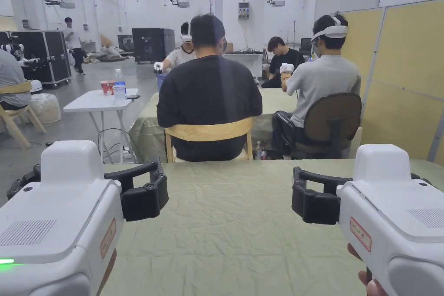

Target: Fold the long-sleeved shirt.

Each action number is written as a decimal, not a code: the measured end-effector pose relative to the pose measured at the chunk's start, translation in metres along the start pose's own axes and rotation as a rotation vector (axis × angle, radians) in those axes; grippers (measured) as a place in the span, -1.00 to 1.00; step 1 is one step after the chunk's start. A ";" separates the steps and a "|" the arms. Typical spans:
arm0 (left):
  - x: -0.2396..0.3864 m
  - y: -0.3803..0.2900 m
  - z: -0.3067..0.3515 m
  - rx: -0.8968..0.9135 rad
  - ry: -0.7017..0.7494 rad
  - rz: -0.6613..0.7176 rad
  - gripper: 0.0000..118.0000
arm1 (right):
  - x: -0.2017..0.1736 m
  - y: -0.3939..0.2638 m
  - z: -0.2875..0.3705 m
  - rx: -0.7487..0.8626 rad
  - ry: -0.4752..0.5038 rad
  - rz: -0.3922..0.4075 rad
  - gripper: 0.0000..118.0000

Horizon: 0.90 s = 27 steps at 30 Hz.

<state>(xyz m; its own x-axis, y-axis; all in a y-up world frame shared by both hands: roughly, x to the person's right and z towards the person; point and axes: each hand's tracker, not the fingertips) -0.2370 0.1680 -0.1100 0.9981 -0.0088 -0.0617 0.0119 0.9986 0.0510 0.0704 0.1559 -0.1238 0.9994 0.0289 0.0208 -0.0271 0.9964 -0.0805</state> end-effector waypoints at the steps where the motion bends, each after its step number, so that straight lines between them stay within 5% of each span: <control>1: -0.001 -0.001 -0.002 -0.001 -0.001 0.000 1.00 | -0.001 0.000 0.000 0.001 -0.010 0.003 1.00; 17: -0.004 0.000 -0.001 -0.005 -0.013 -0.002 1.00 | 0.005 0.001 0.005 -0.030 0.092 -0.096 1.00; 27: -0.002 -0.002 -0.002 -0.017 -0.022 -0.015 1.00 | 0.008 0.006 0.012 -0.009 0.061 -0.095 1.00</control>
<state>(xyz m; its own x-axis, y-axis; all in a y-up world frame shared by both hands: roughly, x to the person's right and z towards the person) -0.2388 0.1657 -0.1119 0.9989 -0.0245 -0.0409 0.0259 0.9991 0.0336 0.0784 0.1630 -0.1125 0.9970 -0.0706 -0.0316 0.0676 0.9936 -0.0903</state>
